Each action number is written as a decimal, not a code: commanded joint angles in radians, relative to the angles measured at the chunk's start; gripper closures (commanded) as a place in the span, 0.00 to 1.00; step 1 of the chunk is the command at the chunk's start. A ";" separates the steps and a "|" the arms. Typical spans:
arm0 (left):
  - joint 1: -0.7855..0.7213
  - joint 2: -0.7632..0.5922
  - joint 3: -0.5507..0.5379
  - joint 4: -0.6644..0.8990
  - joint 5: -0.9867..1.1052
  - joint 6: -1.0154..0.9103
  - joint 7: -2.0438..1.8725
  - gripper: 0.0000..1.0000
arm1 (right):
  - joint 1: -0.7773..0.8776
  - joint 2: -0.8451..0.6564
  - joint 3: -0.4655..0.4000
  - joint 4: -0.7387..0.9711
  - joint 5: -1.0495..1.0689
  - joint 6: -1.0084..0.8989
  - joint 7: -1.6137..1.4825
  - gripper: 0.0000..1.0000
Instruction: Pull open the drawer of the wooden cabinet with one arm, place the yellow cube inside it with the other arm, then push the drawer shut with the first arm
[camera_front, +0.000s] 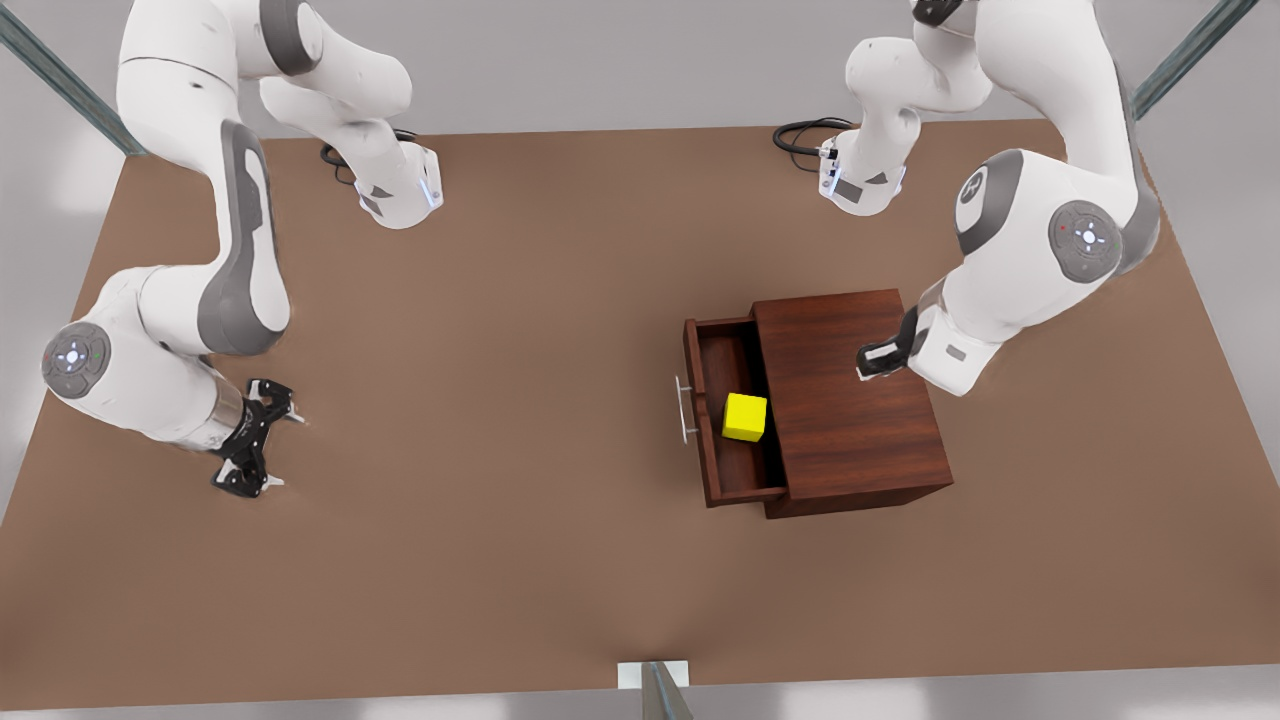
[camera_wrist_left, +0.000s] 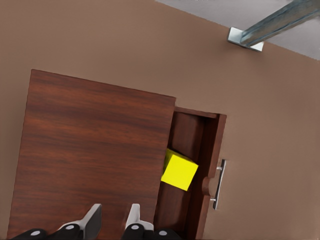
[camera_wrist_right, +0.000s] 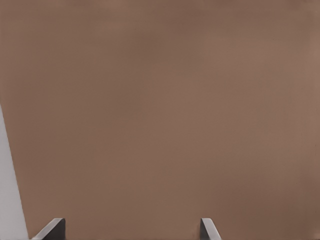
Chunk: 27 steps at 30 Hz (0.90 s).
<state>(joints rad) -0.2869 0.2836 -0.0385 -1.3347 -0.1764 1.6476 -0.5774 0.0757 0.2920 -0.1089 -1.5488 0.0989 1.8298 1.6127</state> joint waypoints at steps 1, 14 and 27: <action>-0.098 0.049 -0.003 0.058 0.047 0.075 -1.619 1.00 | -0.013 -0.043 -0.023 -0.057 -0.084 -0.142 -1.588 0.00; -0.477 0.427 0.023 0.203 0.285 0.445 -2.158 1.00 | -0.022 -0.017 -0.012 0.024 -0.091 -0.225 -1.574 0.00; -0.472 0.494 0.135 0.141 0.273 0.479 -2.224 1.00 | -0.022 -0.011 -0.012 0.024 -0.091 -0.225 -1.573 0.00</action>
<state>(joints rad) -0.7607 0.7776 0.0959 -1.2008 0.0996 2.1082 -2.2411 0.0537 0.2822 -0.1209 -1.5252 0.0079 1.6077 0.3898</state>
